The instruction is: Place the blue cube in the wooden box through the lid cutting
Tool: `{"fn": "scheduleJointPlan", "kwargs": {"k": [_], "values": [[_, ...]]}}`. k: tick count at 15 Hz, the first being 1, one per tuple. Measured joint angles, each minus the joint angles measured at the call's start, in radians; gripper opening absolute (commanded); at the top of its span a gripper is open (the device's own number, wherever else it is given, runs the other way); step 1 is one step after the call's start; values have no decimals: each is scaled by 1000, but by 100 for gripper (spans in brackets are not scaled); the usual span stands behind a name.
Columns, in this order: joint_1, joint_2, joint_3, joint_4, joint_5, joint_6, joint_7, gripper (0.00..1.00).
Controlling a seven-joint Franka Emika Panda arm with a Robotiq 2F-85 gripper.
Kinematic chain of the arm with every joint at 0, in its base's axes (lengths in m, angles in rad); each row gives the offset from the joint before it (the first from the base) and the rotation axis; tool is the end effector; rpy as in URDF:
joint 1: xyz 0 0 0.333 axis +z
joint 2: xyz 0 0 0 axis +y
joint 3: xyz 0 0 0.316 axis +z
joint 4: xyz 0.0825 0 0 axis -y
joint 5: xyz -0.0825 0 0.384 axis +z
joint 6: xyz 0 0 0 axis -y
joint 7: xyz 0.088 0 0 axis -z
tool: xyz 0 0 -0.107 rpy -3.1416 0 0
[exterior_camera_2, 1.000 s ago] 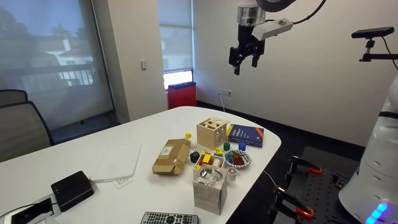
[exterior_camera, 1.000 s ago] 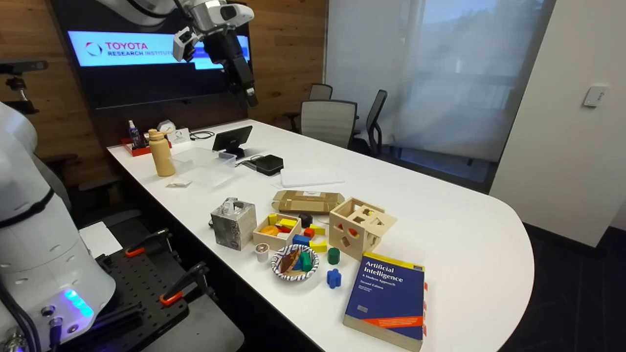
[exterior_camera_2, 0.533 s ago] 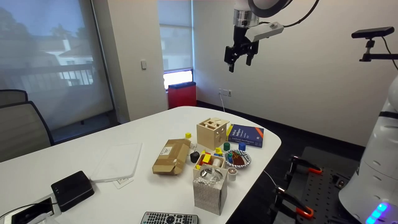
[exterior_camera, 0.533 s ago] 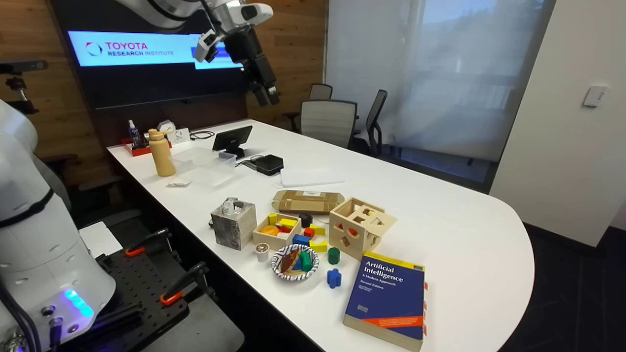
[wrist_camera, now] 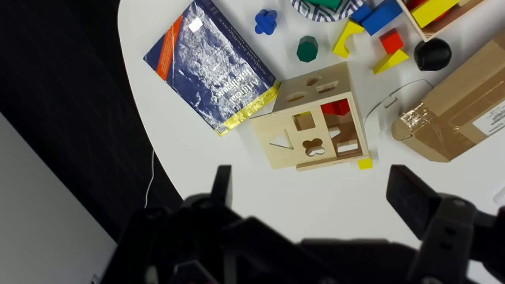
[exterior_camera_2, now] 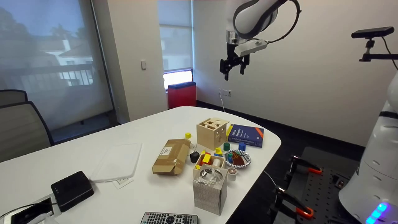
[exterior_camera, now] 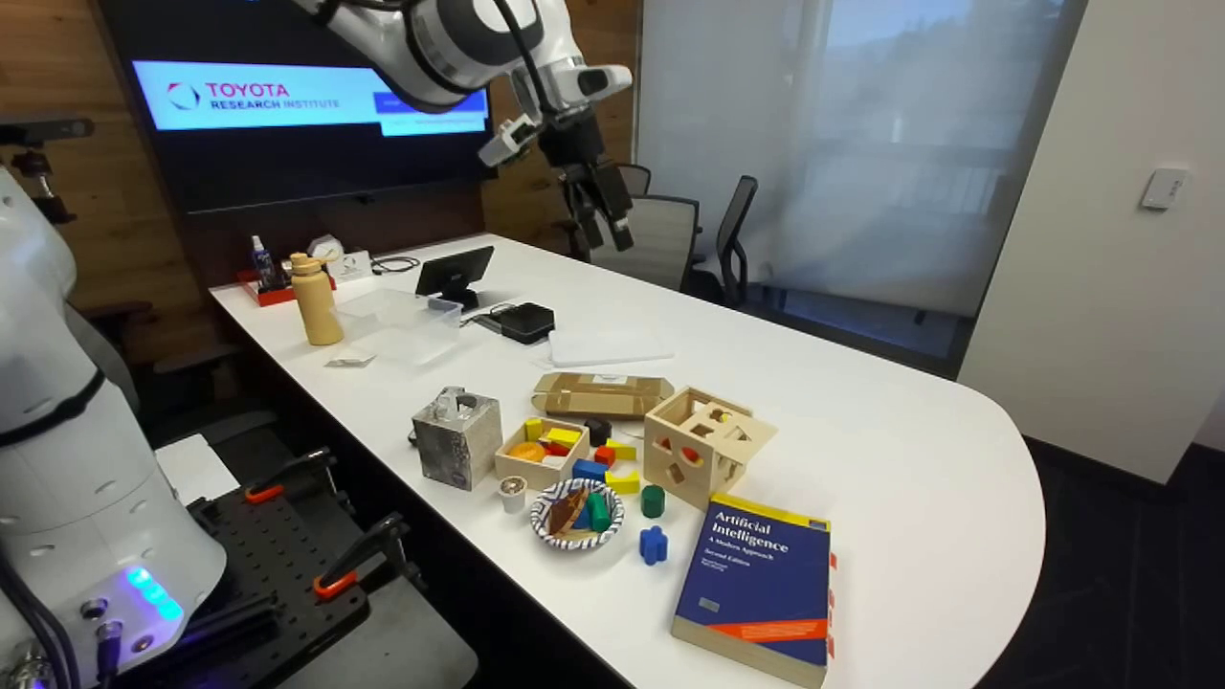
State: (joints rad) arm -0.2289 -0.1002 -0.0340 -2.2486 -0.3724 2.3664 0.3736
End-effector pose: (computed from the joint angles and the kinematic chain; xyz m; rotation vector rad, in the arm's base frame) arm 0.5074 -0.1413 0.4303 2.7946 -0.5630 0.3324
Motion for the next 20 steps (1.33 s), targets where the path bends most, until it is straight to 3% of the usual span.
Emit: {"fn": "scheduleJointPlan", "kwargs": {"k": [9, 14, 20], "values": [[8, 355, -99, 123, 16, 75, -65, 100], [-1, 565, -125, 200, 134, 163, -201, 100], [-36, 784, -122, 350, 283, 176, -353, 100]]}}
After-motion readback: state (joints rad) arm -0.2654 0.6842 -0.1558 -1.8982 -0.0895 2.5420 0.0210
